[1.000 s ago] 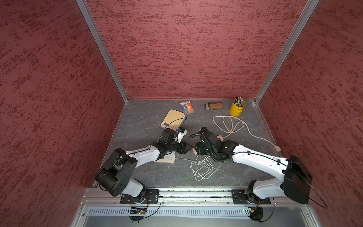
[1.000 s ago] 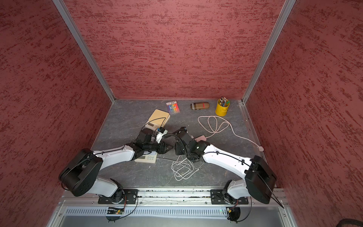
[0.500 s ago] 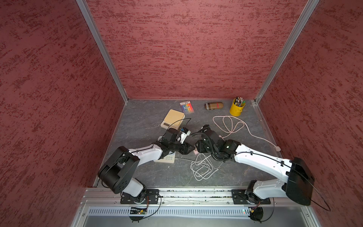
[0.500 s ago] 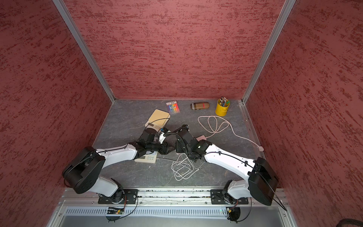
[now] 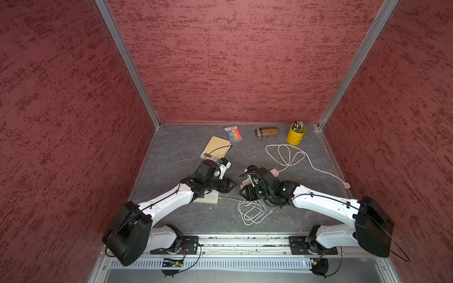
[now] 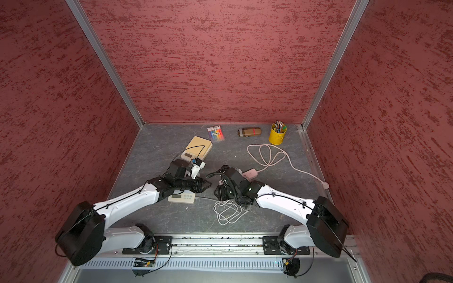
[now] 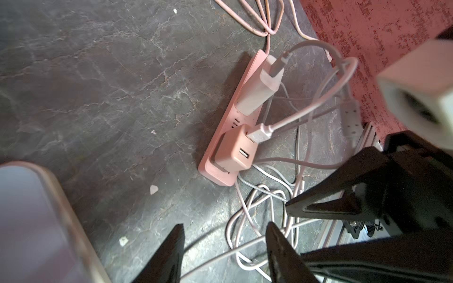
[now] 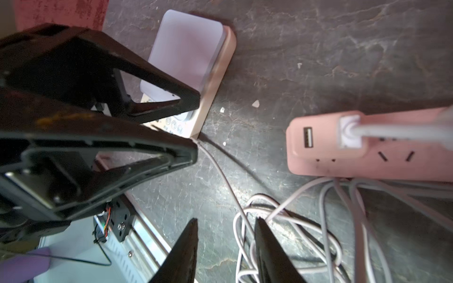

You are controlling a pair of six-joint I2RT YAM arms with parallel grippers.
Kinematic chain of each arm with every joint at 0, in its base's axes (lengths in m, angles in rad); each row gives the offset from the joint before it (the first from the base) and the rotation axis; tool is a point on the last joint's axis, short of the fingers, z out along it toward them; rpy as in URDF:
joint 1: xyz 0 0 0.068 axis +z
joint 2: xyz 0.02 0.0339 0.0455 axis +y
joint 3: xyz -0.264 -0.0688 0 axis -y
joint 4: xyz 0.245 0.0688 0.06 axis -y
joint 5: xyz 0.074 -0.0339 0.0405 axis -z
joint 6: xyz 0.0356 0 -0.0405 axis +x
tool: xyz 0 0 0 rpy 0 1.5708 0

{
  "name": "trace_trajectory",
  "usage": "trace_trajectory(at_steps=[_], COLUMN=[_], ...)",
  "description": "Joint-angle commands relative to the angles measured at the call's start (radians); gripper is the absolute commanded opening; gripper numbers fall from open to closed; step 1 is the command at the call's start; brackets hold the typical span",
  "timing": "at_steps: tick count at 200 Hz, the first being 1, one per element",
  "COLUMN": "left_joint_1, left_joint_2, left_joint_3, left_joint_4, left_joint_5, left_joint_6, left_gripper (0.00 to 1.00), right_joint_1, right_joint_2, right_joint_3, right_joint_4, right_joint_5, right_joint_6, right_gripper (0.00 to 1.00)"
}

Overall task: Charge the electronic scale
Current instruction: Pick up the charging cable from the center of the board.

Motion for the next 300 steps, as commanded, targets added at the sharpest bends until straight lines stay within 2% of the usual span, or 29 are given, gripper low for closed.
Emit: trace_trajectory(at_steps=[1, 22, 51, 77, 89, 106, 125, 160, 181, 210, 231, 267, 300], left_joint_1=[-0.091, -0.23, -0.434, -0.602, -0.643, -0.675, -0.711, -0.847, -0.87, -0.856, -0.812, -0.737, -0.704], left_joint_2=[-0.073, -0.128, -0.167, -0.119, -0.073, -0.002, 0.063, 0.175, 0.263, 0.439, 0.549, 0.627, 0.692], left_joint_3=[-0.039, -0.082, -0.136, -0.141, -0.139, -0.137, -0.101, 0.058, 0.159, 0.327, 0.454, 0.535, 0.58], left_joint_4=[-0.16, -0.169, -0.129, -0.089, -0.055, 0.001, 0.037, -0.024, -0.035, -0.105, -0.197, -0.25, -0.266], left_joint_5=[-0.082, -0.154, -0.291, -0.407, -0.428, -0.458, -0.477, -0.589, -0.561, -0.525, -0.501, -0.5, -0.48], left_joint_6=[-0.045, -0.072, -0.078, -0.053, -0.055, -0.084, -0.082, 0.051, 0.104, 0.138, 0.138, 0.129, 0.16], left_gripper=[0.49, 0.44, 0.38, 0.37, 0.39, 0.48, 0.48, 0.43, 0.38, 0.35, 0.35, 0.36, 0.35], right_joint_1=[0.006, 0.006, 0.006, 0.006, 0.006, 0.006, 0.006, 0.004, -0.005, -0.072, -0.179, -0.369, -0.435], right_joint_2=[-0.047, -0.069, -0.109, -0.164, -0.197, -0.256, -0.34, -0.518, -0.55, -0.486, -0.453, -0.442, -0.419], right_joint_3=[-0.002, -0.012, -0.022, -0.017, -0.018, -0.034, -0.057, -0.098, -0.094, -0.063, -0.069, -0.088, -0.089], right_joint_4=[0.02, 0.032, 0.051, 0.037, 0.013, -0.038, -0.12, -0.246, -0.355, -0.476, -0.488, -0.411, -0.366], right_joint_5=[-0.091, -0.146, -0.128, -0.064, -0.017, 0.057, 0.168, 0.356, 0.482, 0.577, 0.567, 0.465, 0.403], right_joint_6=[-0.065, -0.099, -0.1, -0.095, -0.095, -0.085, -0.039, 0.095, 0.18, 0.217, 0.172, 0.056, 0.004], right_gripper=[0.41, 0.41, 0.4, 0.4, 0.4, 0.4, 0.37, 0.37, 0.38, 0.42, 0.45, 0.46, 0.46])
